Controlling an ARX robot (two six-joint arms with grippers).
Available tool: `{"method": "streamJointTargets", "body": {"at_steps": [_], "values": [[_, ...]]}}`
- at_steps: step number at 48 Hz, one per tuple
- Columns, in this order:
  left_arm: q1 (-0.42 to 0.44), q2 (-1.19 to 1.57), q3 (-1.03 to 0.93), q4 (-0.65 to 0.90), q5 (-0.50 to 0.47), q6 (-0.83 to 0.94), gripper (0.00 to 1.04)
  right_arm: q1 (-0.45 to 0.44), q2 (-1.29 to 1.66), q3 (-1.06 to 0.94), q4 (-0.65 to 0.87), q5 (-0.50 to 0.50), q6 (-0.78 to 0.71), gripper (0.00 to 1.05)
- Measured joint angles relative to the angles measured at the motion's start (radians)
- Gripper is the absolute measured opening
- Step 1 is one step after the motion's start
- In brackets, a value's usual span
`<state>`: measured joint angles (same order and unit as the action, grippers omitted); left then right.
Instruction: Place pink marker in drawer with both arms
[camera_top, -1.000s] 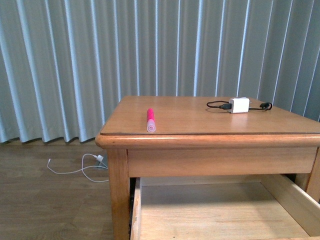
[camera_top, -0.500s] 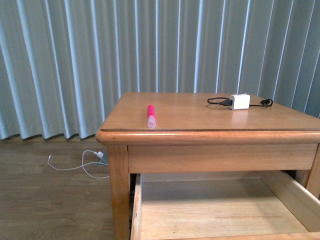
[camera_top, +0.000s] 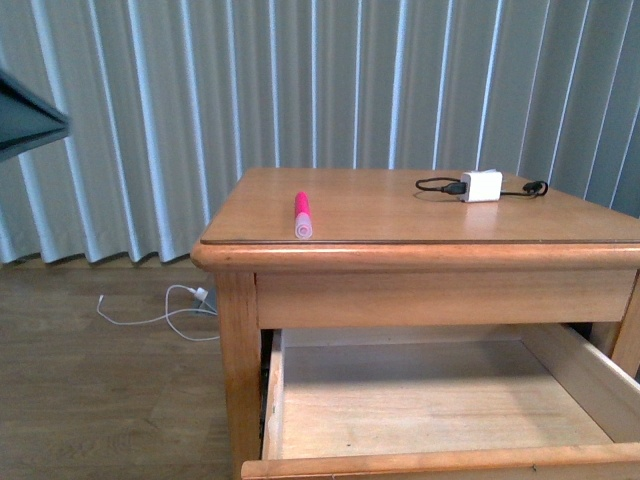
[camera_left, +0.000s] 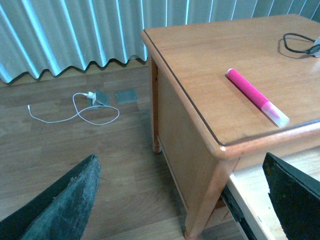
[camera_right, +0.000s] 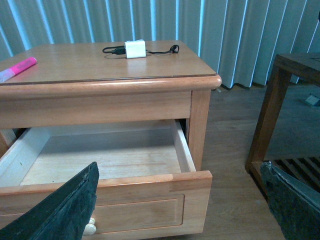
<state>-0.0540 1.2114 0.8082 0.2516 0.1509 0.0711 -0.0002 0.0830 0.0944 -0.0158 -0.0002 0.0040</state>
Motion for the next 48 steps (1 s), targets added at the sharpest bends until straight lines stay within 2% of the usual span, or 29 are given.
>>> {"method": "streamJointTargets", "body": {"at_steps": [6,23,33,48], "values": [[-0.074,0.241,0.18,0.01,-0.028,-0.005,0.99,0.0,0.0,0.0,0.0,0.0,0.0,0.96],[-0.224,0.544,0.459,-0.032,-0.067,-0.05,0.99,0.0,0.0,0.0,0.0,0.0,0.0,0.96],[-0.271,0.636,0.557,-0.071,-0.091,-0.061,0.99,0.0,0.0,0.0,0.0,0.0,0.0,0.96],[-0.296,0.745,0.678,-0.145,-0.143,-0.072,0.99,0.0,0.0,0.0,0.0,0.0,0.0,0.96]]}}
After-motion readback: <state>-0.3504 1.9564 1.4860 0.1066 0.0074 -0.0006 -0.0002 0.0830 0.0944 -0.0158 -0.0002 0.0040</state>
